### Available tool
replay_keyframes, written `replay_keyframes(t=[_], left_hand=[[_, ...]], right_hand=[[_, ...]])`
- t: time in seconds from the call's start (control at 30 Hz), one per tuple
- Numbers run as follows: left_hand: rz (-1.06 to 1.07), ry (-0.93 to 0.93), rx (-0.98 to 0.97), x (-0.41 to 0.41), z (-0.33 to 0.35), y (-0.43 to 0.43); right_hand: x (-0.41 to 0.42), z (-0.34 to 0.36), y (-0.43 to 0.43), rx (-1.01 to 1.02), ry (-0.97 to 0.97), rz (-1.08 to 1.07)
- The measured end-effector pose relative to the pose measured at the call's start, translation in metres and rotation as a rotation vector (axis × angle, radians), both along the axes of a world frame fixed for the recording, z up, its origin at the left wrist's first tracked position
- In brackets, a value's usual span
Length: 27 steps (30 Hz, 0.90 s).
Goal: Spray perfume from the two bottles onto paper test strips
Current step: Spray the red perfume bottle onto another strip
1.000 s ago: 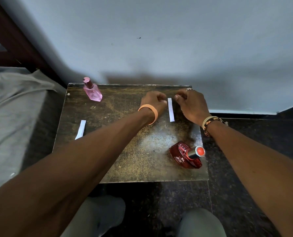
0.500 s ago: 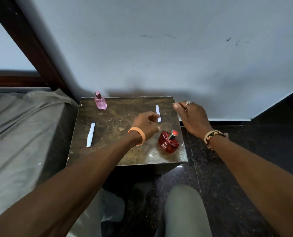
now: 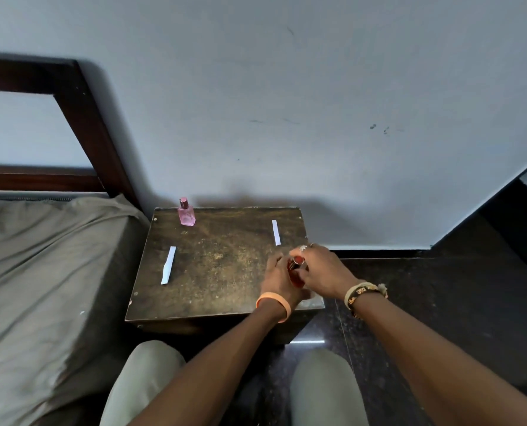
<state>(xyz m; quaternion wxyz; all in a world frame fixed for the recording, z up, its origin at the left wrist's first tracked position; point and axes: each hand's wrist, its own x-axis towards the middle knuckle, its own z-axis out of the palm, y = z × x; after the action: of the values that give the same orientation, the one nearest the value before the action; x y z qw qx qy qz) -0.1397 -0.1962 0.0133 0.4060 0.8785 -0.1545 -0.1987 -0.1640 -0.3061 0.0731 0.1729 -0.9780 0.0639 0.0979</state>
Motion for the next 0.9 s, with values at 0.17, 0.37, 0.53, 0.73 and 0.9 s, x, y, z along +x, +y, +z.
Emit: replay_keyframes(t=[0.17,0.37,0.53,0.73,0.9], left_hand=[[0.098,-0.032,-0.069,0.007,-0.012,-0.004],[0.034,-0.029,-0.109,0.021,-0.025,-0.002],[-0.052,0.047,-0.111,0.029,-0.034,0.007],[0.048,-0.020,-0.121,0.029,-0.033,0.010],[0.052,-0.002,-0.105,0.010,-0.028,0.000]], right_hand=[[0.005,-0.008,0.002,0.006,-0.021,0.009],[0.007,-0.013,0.000,0.019,0.003,0.044],[0.010,-0.013,-0.012,0.037,0.018,0.050],[0.008,-0.009,-0.014,-0.064,0.025,0.220],[0.005,-0.015,-0.005,-0.025,0.023,0.153]])
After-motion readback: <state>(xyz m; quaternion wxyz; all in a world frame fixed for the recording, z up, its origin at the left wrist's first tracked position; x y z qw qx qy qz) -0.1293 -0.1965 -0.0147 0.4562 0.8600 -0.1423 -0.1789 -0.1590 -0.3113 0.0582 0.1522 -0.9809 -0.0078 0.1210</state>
